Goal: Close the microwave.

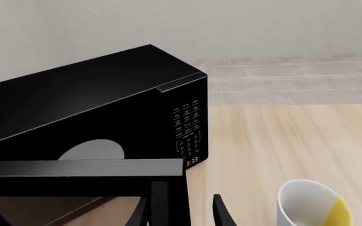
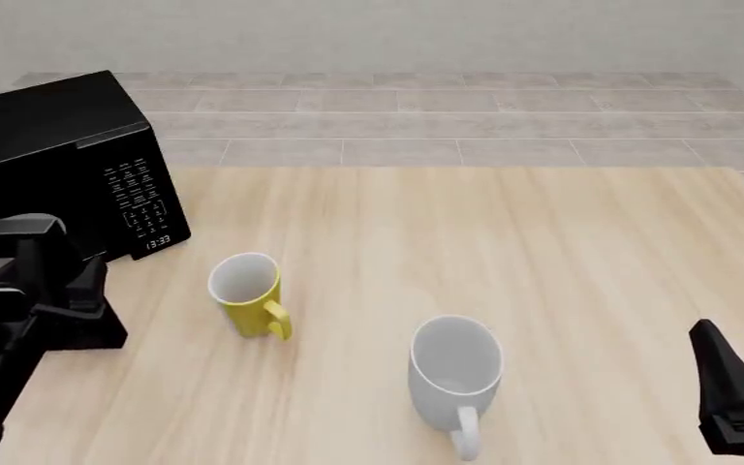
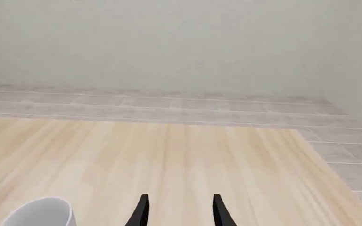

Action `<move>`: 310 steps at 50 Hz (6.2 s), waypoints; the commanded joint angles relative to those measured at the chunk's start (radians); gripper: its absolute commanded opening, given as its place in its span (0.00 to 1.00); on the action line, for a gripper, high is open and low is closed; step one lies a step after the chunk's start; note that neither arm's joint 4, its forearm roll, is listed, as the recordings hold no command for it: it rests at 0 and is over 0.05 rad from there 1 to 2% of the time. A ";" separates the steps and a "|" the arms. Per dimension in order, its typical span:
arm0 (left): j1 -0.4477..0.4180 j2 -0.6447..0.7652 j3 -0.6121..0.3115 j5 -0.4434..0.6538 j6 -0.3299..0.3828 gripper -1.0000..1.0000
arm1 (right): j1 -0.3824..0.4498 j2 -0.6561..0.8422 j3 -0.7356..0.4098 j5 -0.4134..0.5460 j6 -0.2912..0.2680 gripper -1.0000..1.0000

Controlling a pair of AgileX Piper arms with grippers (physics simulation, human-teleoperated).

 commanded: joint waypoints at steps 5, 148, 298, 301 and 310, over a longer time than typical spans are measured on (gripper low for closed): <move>-0.053 0.113 -0.044 -0.003 -0.002 1.00 | 0.024 0.000 0.000 0.002 -0.002 1.00; -0.025 0.333 -0.316 0.115 0.020 1.00 | 0.035 -0.002 0.000 -0.008 0.053 1.00; 0.008 0.509 -0.638 0.354 -0.003 1.00 | 0.068 -0.001 0.000 0.014 0.063 1.00; 0.004 0.521 -0.644 0.357 -0.009 1.00 | 0.072 -0.001 0.000 0.014 0.065 1.00; 0.001 0.495 -0.613 0.343 -0.020 1.00 | 0.069 -0.001 0.000 0.017 0.065 1.00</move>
